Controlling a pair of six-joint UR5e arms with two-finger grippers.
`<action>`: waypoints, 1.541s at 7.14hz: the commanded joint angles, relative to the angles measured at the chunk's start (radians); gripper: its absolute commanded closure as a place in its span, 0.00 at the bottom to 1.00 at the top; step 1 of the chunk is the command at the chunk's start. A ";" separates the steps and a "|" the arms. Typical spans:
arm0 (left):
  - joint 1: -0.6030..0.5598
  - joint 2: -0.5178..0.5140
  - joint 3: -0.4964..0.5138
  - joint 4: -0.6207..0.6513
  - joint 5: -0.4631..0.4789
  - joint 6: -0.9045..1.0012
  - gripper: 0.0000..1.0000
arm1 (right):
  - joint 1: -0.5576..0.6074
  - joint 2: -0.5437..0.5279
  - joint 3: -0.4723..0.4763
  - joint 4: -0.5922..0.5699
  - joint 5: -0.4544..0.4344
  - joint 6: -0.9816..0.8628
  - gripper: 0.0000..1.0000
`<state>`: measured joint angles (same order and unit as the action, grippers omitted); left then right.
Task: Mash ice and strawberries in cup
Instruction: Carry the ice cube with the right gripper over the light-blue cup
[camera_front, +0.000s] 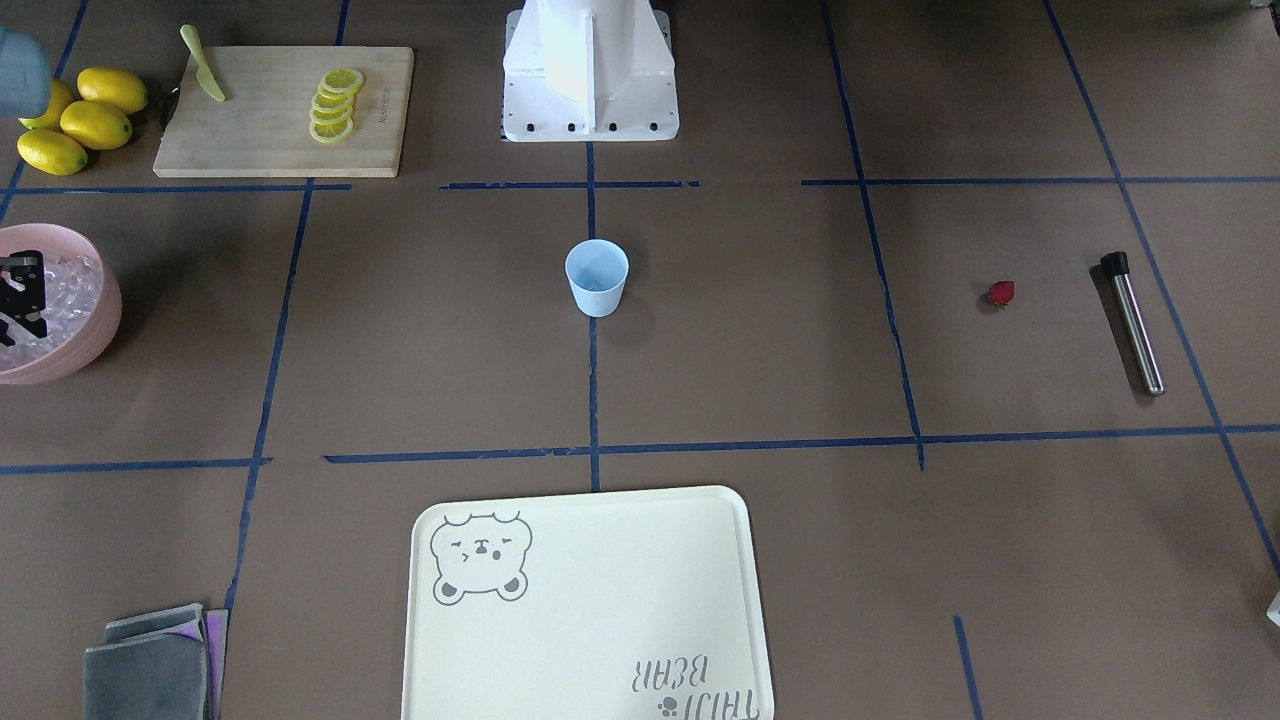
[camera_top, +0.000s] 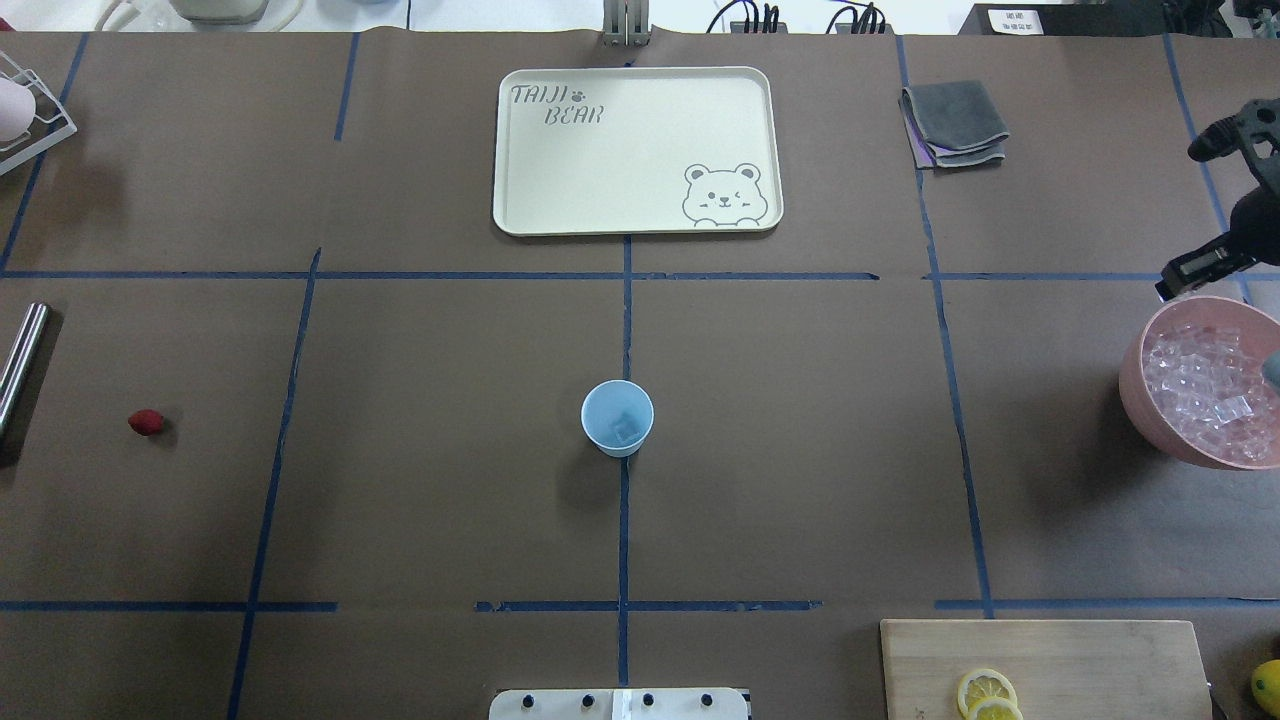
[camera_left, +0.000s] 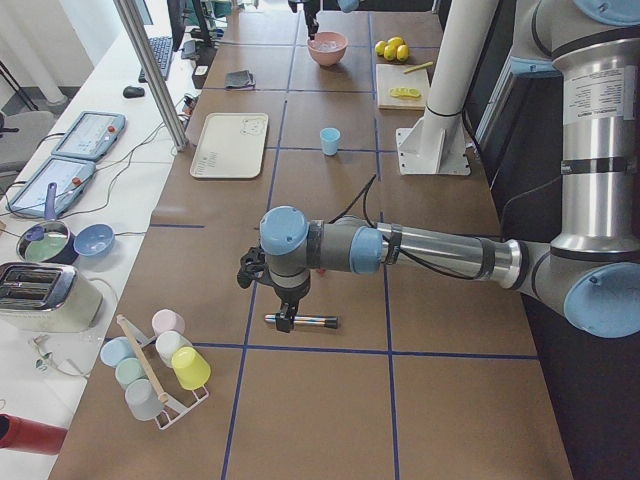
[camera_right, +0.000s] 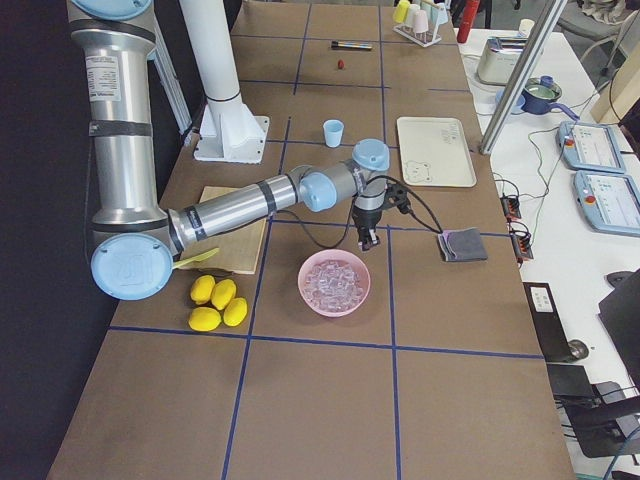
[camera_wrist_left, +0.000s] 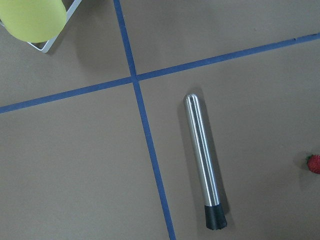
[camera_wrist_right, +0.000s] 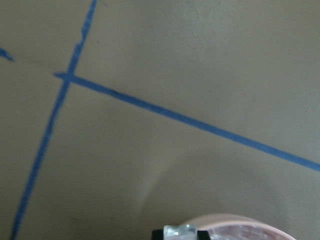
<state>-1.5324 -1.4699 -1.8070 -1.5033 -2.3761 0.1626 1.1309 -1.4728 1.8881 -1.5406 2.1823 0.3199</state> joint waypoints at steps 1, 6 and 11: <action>0.000 -0.001 -0.002 0.000 0.000 0.000 0.00 | -0.109 0.191 0.005 -0.032 -0.002 0.326 1.00; 0.000 -0.004 -0.003 0.000 0.000 0.000 0.00 | -0.507 0.597 -0.009 -0.265 -0.281 0.839 1.00; 0.000 -0.004 -0.003 0.000 0.000 0.000 0.00 | -0.700 0.789 -0.216 -0.279 -0.430 1.015 1.00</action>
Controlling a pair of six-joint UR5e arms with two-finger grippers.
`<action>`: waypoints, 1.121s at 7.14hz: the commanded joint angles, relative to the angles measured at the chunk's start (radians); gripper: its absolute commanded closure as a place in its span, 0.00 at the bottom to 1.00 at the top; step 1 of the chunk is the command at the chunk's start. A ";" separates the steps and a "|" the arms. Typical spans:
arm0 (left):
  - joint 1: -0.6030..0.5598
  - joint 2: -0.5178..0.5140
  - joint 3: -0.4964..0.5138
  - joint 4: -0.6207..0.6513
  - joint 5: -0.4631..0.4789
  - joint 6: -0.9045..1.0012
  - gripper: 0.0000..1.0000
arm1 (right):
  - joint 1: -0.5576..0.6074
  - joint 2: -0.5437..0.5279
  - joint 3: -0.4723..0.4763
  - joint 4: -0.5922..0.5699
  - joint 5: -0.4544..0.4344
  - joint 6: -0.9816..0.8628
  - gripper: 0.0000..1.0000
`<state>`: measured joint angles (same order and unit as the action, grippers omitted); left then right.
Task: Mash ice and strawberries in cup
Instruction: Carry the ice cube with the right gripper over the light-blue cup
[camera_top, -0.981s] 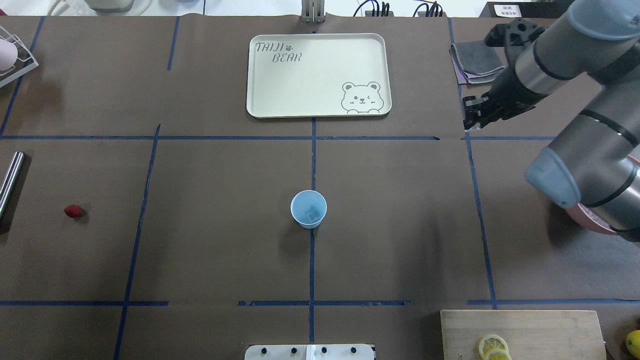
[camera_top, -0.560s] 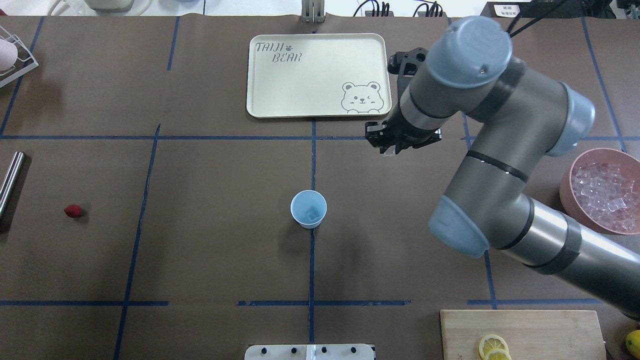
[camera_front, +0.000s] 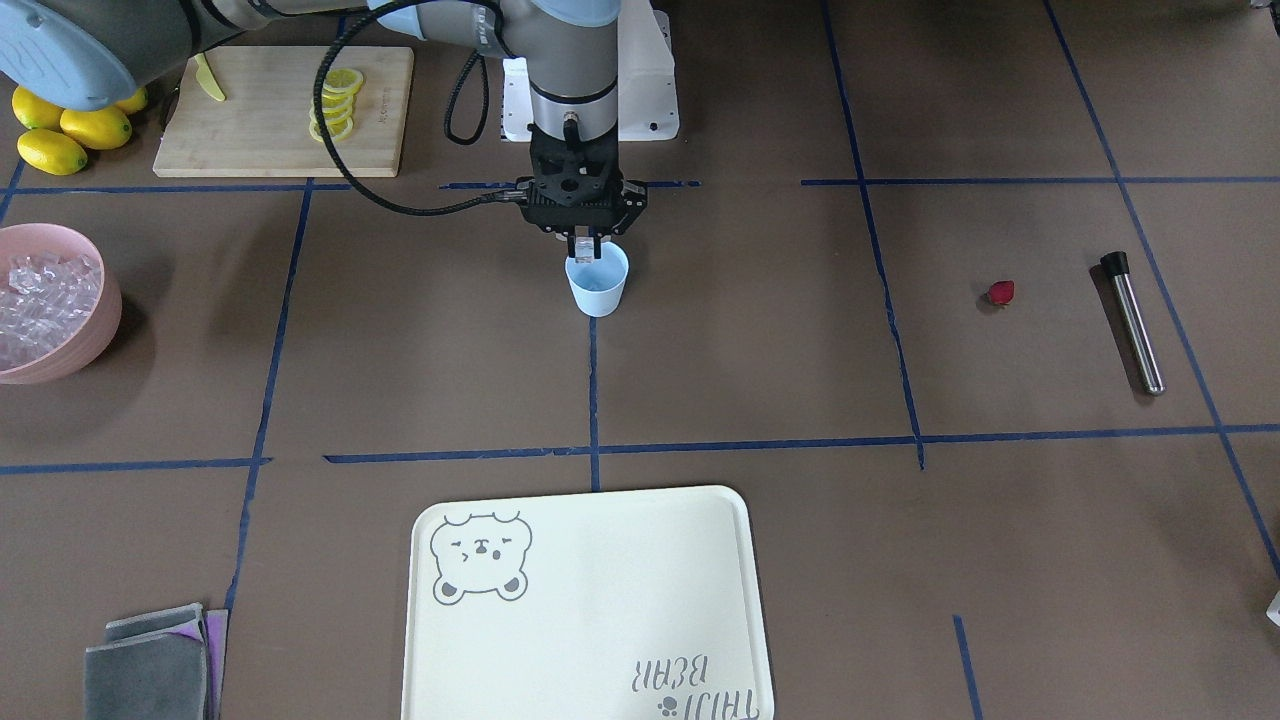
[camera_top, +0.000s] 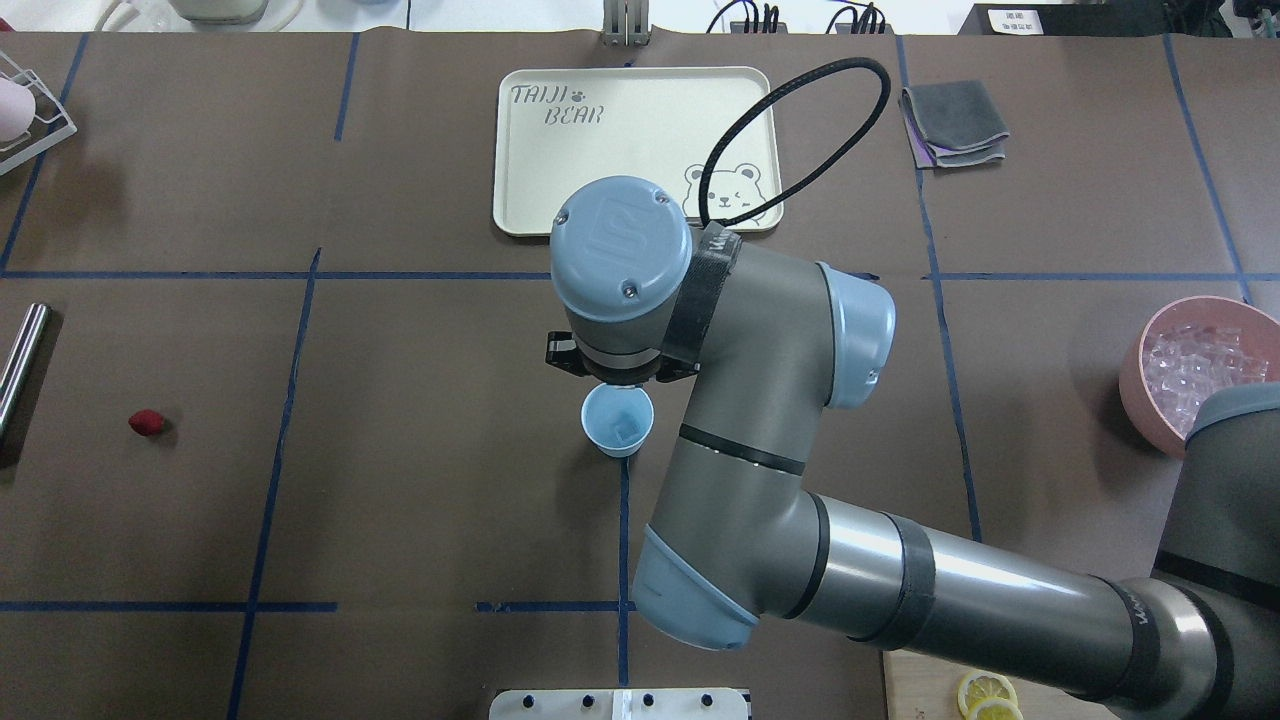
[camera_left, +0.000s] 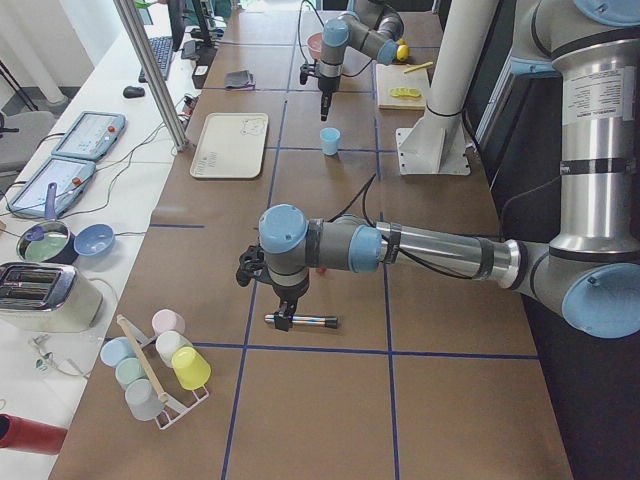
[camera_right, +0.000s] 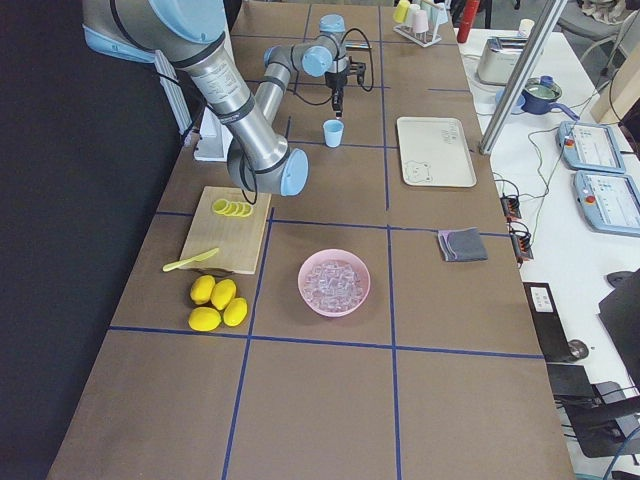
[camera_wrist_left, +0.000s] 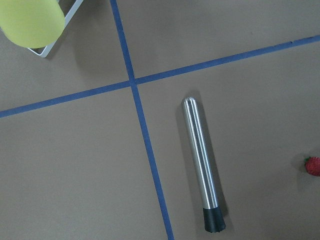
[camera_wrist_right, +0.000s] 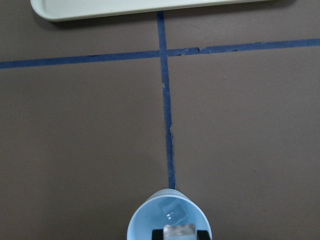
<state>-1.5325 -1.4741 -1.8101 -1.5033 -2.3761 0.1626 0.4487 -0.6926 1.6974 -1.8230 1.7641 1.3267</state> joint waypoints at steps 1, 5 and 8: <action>0.000 0.000 0.000 0.000 0.000 0.000 0.00 | -0.027 -0.007 -0.024 0.004 -0.014 0.003 0.99; 0.000 0.000 -0.003 0.000 0.000 0.000 0.00 | -0.036 -0.005 -0.033 0.028 -0.014 0.009 0.02; 0.000 0.000 -0.005 0.000 0.000 0.000 0.00 | 0.000 -0.007 -0.025 0.042 -0.006 -0.003 0.01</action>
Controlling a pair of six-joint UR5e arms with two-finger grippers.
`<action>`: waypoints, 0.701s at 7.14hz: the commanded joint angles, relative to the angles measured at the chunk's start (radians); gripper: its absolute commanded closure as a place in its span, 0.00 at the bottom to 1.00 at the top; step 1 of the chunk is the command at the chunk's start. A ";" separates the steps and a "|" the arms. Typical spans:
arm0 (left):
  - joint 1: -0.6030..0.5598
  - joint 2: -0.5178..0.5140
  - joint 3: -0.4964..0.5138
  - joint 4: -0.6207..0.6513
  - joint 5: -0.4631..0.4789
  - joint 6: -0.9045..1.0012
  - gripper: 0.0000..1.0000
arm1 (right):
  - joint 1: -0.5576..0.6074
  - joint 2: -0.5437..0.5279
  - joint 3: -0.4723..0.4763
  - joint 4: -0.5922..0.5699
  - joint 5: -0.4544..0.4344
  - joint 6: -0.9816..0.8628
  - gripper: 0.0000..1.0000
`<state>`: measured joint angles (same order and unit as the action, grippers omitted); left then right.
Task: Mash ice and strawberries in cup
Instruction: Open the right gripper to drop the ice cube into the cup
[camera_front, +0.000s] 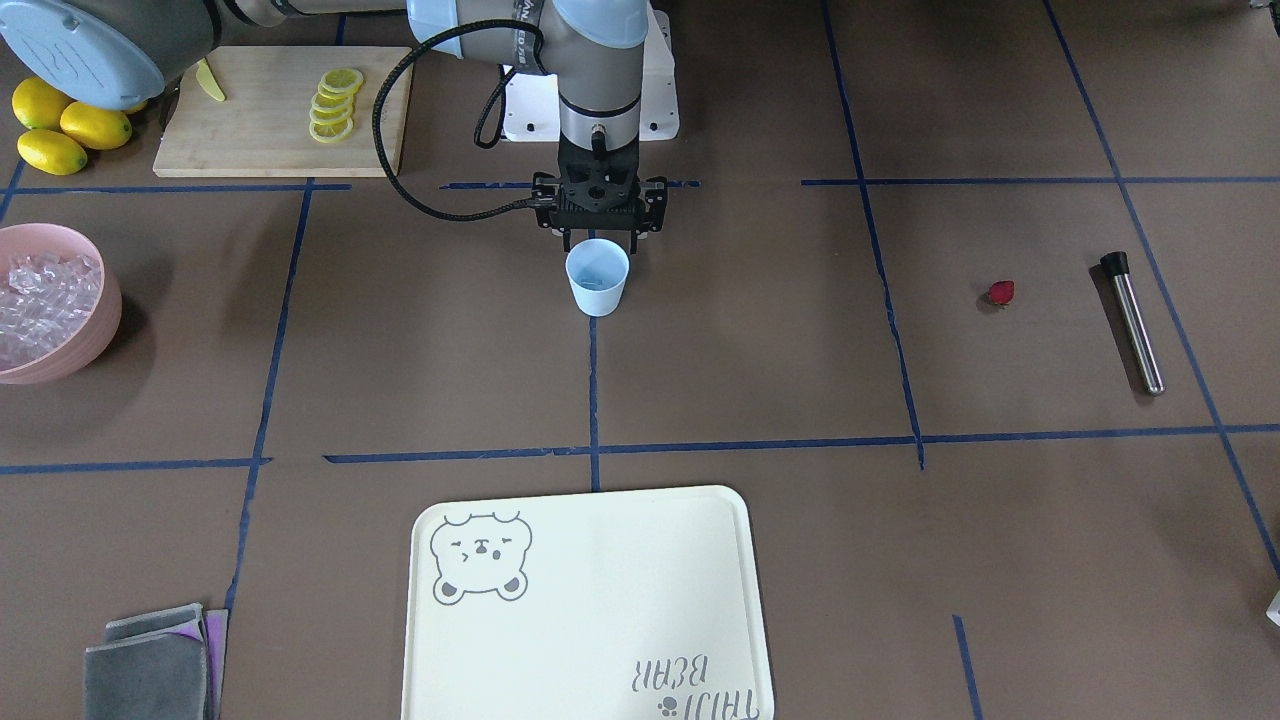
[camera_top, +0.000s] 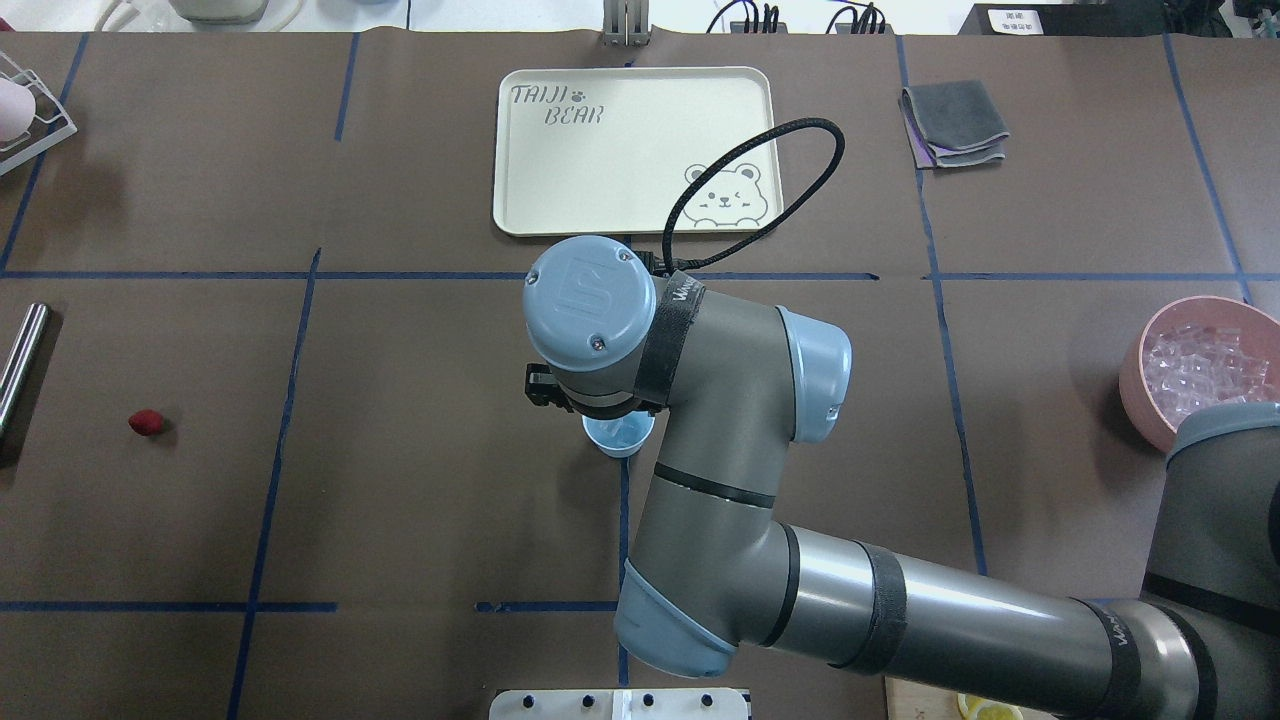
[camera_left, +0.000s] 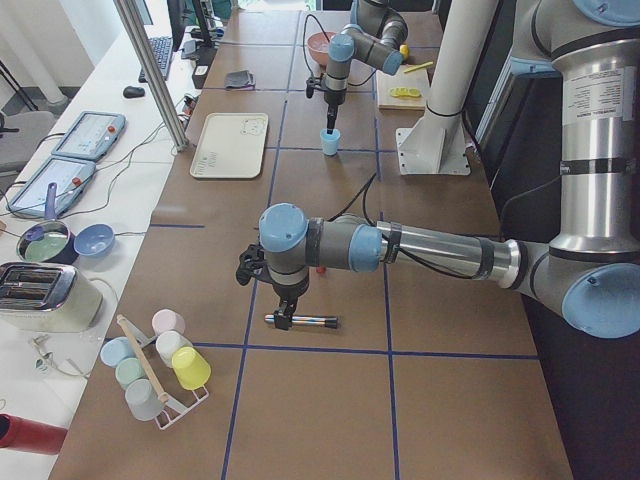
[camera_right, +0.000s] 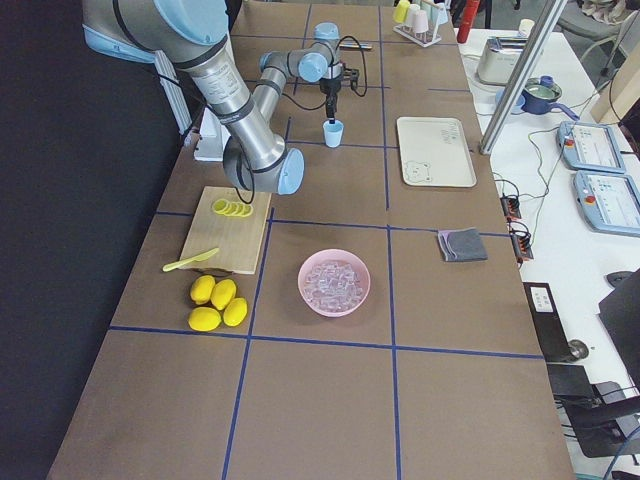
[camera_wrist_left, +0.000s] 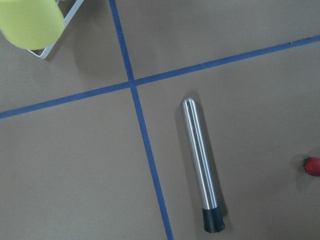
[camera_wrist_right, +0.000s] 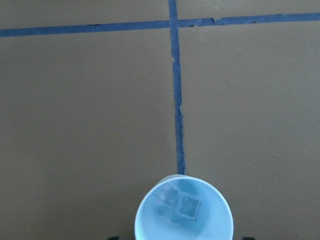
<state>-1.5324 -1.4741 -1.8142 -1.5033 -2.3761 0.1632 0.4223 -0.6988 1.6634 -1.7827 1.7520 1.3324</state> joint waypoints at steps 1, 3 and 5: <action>0.000 0.000 0.000 0.000 0.000 -0.001 0.00 | 0.073 -0.036 0.030 0.002 0.017 -0.018 0.01; 0.000 0.005 0.003 0.002 0.002 -0.001 0.00 | 0.232 -0.247 0.192 0.011 0.116 -0.268 0.01; 0.000 0.005 0.003 0.002 0.002 -0.001 0.00 | 0.430 -0.447 0.286 0.011 0.252 -0.532 0.01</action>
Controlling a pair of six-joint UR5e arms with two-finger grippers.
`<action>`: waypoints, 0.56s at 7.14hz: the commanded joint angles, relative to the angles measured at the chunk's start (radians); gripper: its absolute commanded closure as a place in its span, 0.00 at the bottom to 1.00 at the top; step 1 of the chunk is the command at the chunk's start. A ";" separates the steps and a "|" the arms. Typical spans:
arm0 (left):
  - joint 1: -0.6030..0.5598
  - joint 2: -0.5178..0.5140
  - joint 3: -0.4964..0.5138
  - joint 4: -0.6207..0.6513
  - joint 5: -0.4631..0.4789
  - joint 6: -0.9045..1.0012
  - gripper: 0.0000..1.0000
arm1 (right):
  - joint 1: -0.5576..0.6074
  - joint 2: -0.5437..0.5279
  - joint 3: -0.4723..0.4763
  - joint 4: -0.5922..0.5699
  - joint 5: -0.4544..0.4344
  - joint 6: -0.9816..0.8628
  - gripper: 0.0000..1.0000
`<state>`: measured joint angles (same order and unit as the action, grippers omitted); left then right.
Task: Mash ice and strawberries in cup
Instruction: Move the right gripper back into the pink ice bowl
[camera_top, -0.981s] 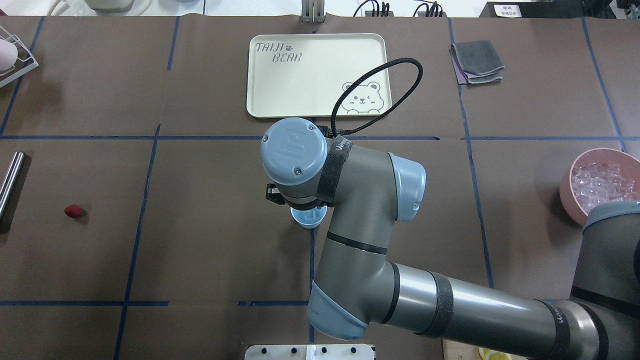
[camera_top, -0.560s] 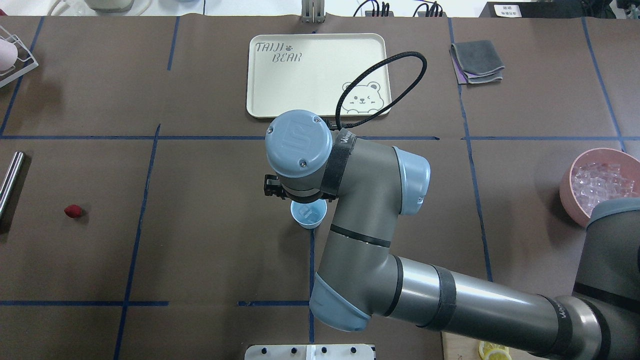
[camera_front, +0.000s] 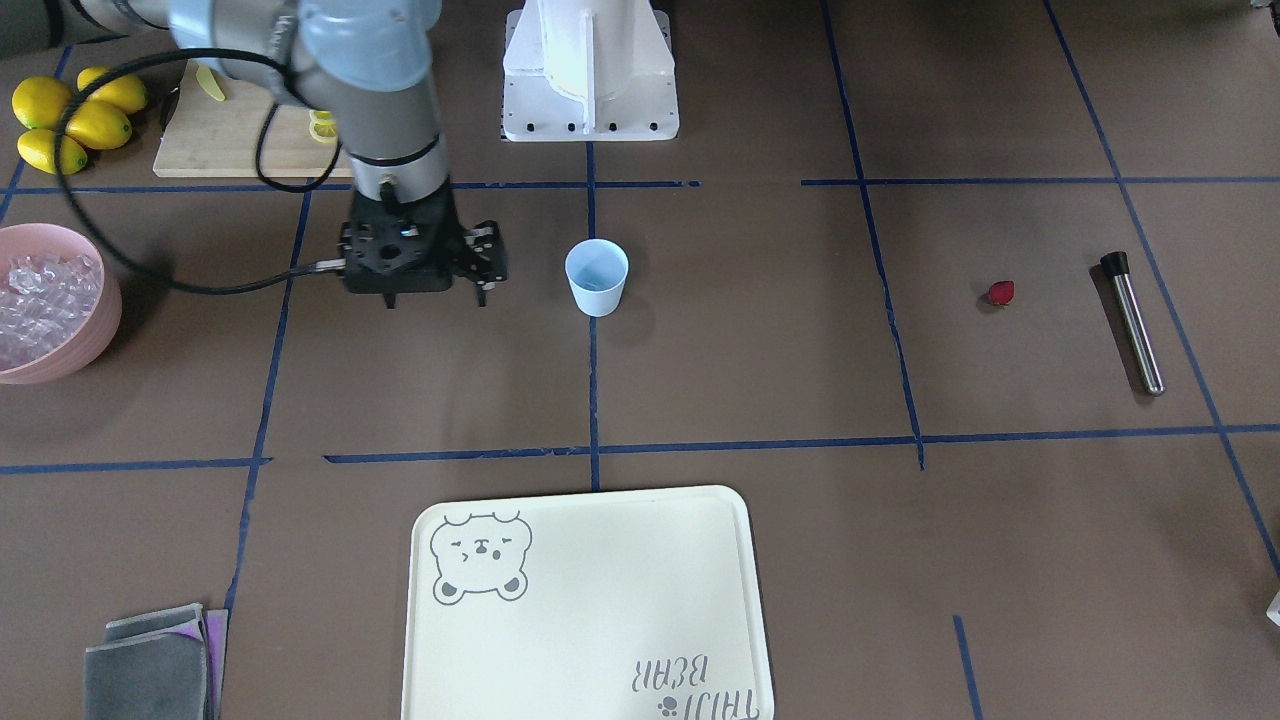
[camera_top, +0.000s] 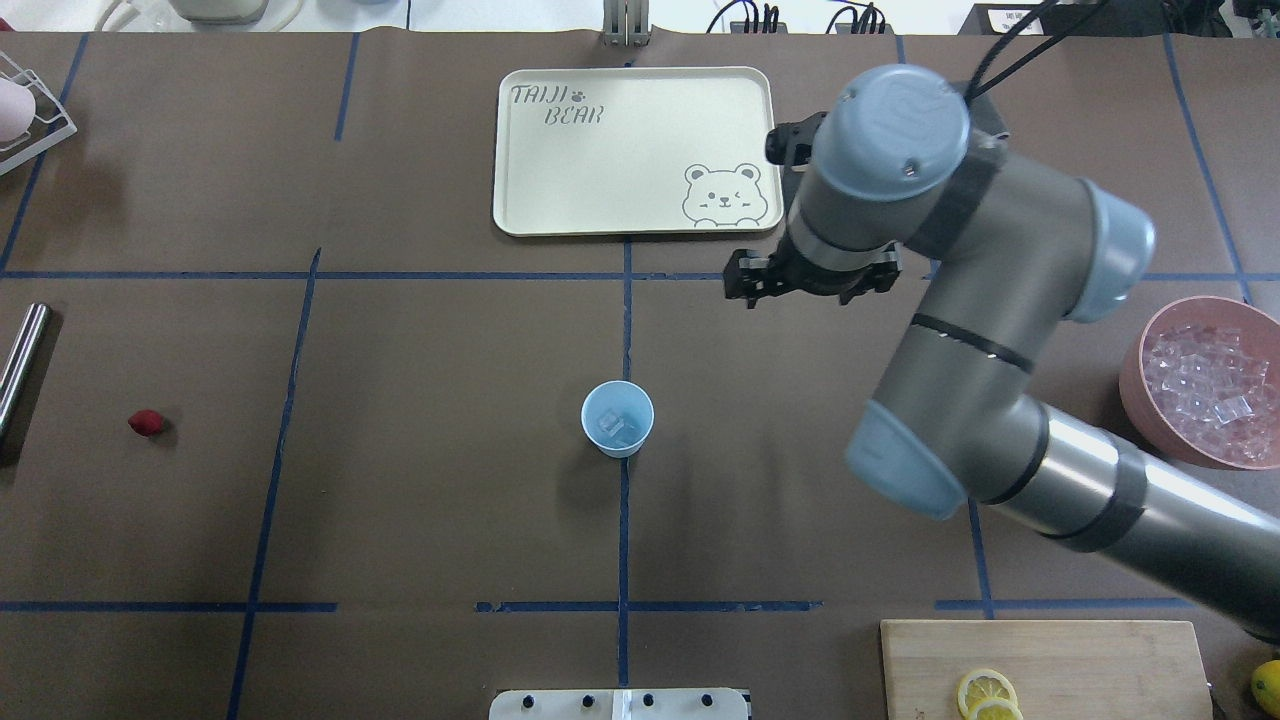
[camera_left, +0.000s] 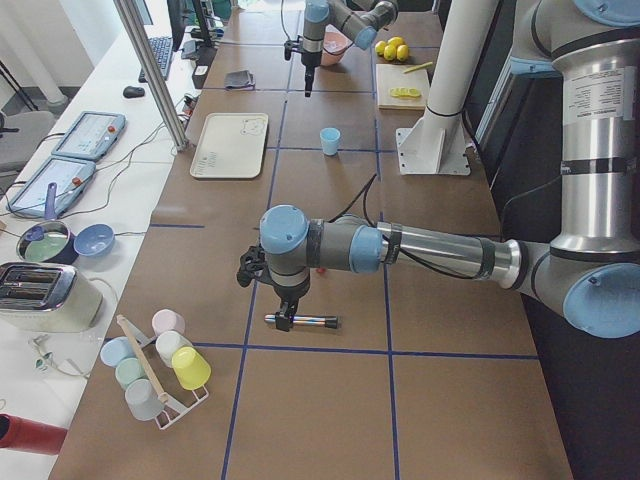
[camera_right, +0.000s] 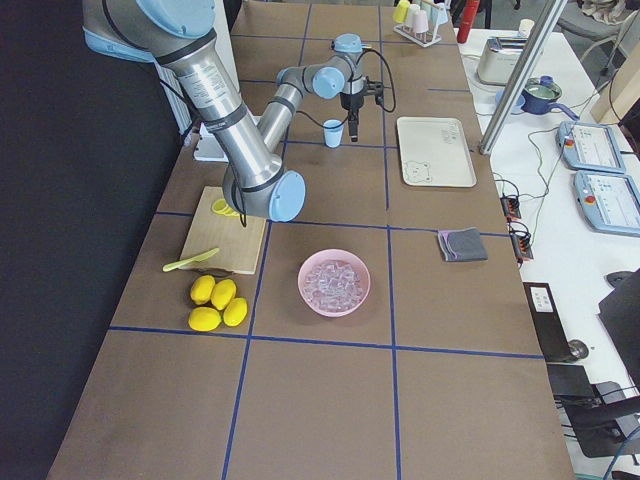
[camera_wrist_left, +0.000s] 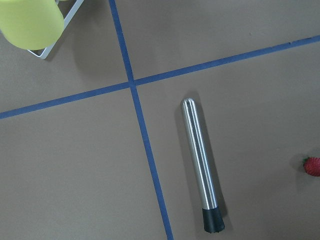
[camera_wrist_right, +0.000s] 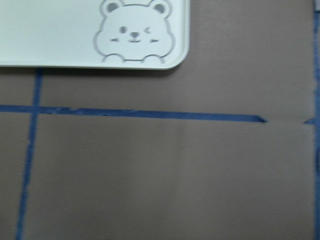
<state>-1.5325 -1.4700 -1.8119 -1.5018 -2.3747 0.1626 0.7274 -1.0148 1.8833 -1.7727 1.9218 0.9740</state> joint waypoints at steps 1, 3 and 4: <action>0.000 0.000 -0.001 0.000 0.000 0.000 0.00 | 0.223 -0.243 0.100 0.042 0.162 -0.305 0.01; 0.000 0.000 -0.001 0.000 0.000 0.000 0.00 | 0.379 -0.531 0.112 0.259 0.288 -0.525 0.01; 0.000 0.000 -0.001 0.000 -0.001 0.000 0.00 | 0.414 -0.639 0.109 0.336 0.295 -0.601 0.01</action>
<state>-1.5324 -1.4695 -1.8131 -1.5018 -2.3749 0.1626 1.0776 -1.5018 1.9915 -1.5474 2.1834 0.4849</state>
